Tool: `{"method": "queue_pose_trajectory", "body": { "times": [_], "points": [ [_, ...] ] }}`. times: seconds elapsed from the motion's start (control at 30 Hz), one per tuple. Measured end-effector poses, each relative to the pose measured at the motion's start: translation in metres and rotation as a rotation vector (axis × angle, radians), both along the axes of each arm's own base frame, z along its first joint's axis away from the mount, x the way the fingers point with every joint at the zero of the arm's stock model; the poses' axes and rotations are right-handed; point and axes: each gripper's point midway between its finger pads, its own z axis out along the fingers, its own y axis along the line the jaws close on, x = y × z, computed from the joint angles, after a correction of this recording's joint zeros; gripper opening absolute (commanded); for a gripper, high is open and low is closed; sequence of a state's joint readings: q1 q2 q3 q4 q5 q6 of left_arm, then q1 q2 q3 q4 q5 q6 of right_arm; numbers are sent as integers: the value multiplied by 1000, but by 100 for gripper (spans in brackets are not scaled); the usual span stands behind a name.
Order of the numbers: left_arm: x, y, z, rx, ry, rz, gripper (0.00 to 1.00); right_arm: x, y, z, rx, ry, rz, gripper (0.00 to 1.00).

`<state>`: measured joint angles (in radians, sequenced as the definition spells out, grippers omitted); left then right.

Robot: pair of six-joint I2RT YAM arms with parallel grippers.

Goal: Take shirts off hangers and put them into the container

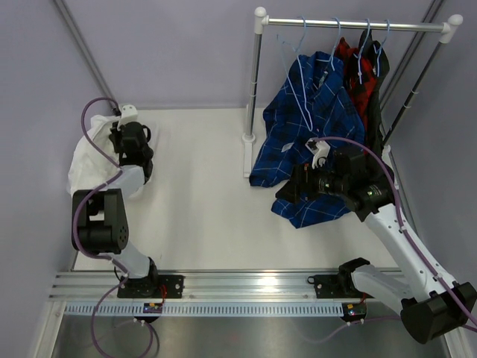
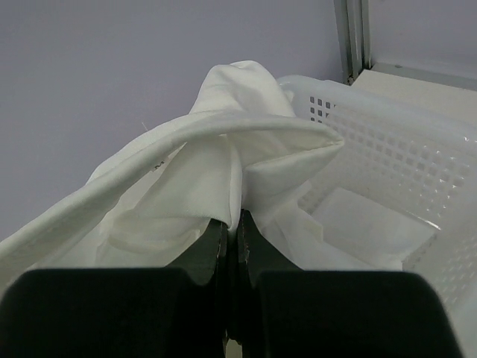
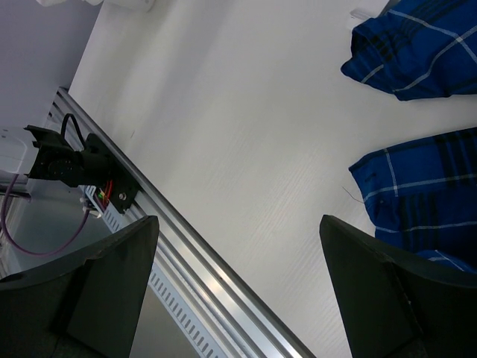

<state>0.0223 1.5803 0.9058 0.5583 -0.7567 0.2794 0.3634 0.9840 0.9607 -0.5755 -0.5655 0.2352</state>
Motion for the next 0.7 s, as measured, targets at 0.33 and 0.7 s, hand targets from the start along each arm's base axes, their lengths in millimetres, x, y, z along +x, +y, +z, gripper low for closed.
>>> {"method": "queue_pose_trajectory", "body": {
  "times": [0.33,0.7],
  "points": [
    [26,21,-20,-181,39,8,0,-1,-2,-5,-16,15,-3,99],
    [20,-1,-94,-485,182,-86,26,1,-5,-7,-33,14,-21,99]
  ]
}}
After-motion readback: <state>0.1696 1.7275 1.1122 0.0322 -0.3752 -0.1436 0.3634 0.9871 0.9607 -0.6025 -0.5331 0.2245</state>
